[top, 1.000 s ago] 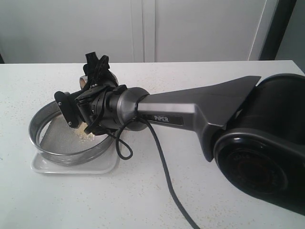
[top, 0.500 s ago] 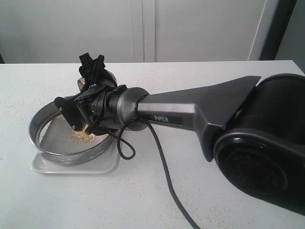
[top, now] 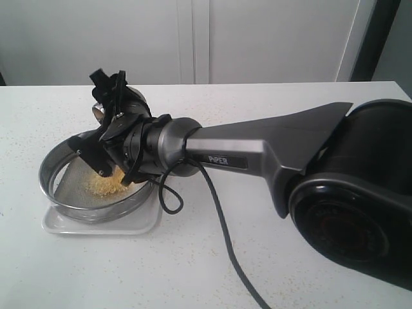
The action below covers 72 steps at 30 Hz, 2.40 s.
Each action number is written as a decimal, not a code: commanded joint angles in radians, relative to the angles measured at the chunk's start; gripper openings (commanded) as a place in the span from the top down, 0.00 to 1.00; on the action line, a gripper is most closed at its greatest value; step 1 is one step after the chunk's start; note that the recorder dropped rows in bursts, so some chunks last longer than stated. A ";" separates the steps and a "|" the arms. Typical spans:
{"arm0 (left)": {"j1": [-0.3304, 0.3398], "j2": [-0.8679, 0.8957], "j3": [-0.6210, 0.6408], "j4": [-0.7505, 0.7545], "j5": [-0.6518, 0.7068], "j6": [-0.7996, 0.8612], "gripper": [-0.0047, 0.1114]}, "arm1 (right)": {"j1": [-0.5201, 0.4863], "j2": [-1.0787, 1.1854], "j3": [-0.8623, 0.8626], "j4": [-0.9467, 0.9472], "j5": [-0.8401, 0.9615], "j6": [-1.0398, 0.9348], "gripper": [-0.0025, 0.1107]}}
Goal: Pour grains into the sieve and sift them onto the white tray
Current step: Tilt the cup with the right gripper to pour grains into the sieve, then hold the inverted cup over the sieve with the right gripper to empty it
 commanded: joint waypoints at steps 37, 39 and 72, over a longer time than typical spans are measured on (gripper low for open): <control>0.003 -0.005 0.010 -0.006 0.009 0.000 0.96 | 0.074 0.063 -0.013 -0.033 0.333 -0.234 0.98; 0.003 -0.005 0.010 -0.006 0.009 0.000 0.96 | 0.078 0.063 -0.013 -0.033 0.357 -0.232 0.98; 0.003 -0.005 0.010 -0.006 0.009 0.000 0.96 | 0.110 0.059 -0.034 -0.033 0.317 -0.121 0.98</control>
